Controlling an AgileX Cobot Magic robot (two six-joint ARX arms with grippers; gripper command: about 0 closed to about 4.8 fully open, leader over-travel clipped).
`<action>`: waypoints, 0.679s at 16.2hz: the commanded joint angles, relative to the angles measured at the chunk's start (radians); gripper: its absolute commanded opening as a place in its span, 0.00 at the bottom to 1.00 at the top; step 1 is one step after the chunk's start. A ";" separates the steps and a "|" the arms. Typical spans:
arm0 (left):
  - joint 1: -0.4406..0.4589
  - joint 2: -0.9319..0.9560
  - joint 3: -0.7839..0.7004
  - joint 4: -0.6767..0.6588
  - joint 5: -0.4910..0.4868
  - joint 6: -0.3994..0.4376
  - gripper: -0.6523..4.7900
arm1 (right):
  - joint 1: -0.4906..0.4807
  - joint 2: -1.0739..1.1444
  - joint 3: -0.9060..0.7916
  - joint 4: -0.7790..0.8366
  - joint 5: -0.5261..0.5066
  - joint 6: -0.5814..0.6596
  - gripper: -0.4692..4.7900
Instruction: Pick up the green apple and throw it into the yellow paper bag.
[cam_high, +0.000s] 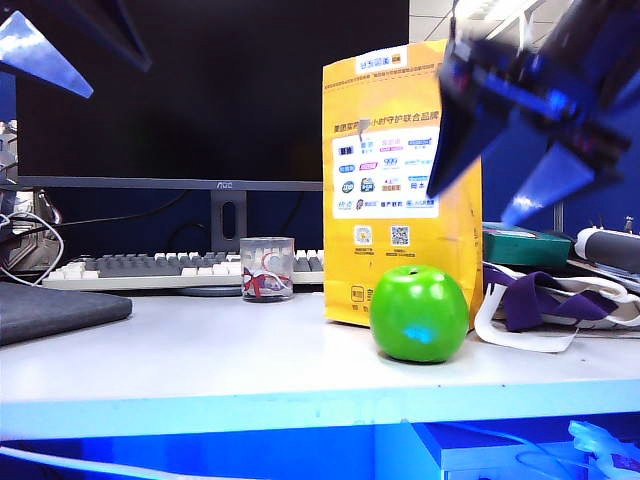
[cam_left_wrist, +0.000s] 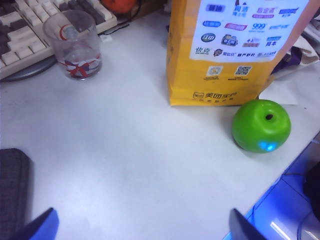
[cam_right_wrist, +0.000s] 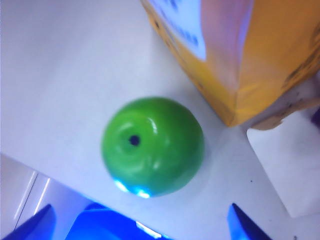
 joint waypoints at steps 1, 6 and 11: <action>0.000 -0.001 0.007 0.015 0.008 0.000 0.97 | 0.002 0.051 0.004 0.057 -0.021 -0.003 1.00; 0.000 -0.001 0.007 0.014 0.008 0.000 0.97 | 0.002 0.161 0.004 0.136 -0.058 -0.004 1.00; 0.000 0.001 0.007 0.020 0.007 -0.003 0.97 | 0.002 0.211 0.004 0.163 -0.070 -0.007 1.00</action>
